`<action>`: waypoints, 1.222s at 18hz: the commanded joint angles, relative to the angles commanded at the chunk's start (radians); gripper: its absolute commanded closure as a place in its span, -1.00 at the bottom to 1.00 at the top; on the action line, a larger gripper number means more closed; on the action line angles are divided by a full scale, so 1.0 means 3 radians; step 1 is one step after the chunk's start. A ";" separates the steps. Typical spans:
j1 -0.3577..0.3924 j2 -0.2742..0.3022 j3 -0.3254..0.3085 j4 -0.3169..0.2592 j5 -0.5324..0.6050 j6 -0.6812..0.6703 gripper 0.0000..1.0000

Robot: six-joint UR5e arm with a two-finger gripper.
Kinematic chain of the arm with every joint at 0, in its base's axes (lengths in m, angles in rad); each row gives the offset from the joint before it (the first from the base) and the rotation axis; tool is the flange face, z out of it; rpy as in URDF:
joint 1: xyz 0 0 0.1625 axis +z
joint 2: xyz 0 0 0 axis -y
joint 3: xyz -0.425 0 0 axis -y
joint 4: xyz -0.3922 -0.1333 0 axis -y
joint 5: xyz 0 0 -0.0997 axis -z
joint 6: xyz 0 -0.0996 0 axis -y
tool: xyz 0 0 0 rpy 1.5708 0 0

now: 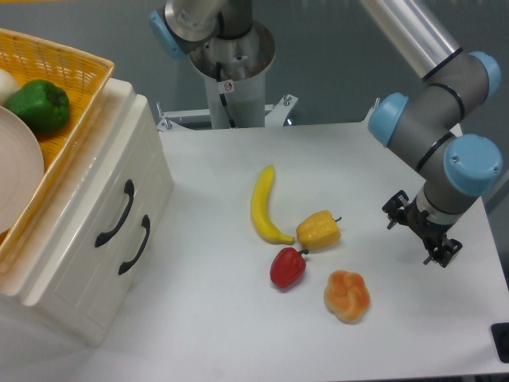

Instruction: Slide open the top white drawer

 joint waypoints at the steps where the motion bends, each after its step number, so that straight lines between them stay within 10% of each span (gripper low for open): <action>1: 0.0000 0.0005 -0.0005 0.0000 0.0000 0.0015 -1.00; 12: -0.0117 0.0082 -0.0036 -0.0025 0.0031 -0.0031 -1.00; 22: -0.0302 0.0659 -0.0531 -0.0005 -0.0194 -0.0919 -1.00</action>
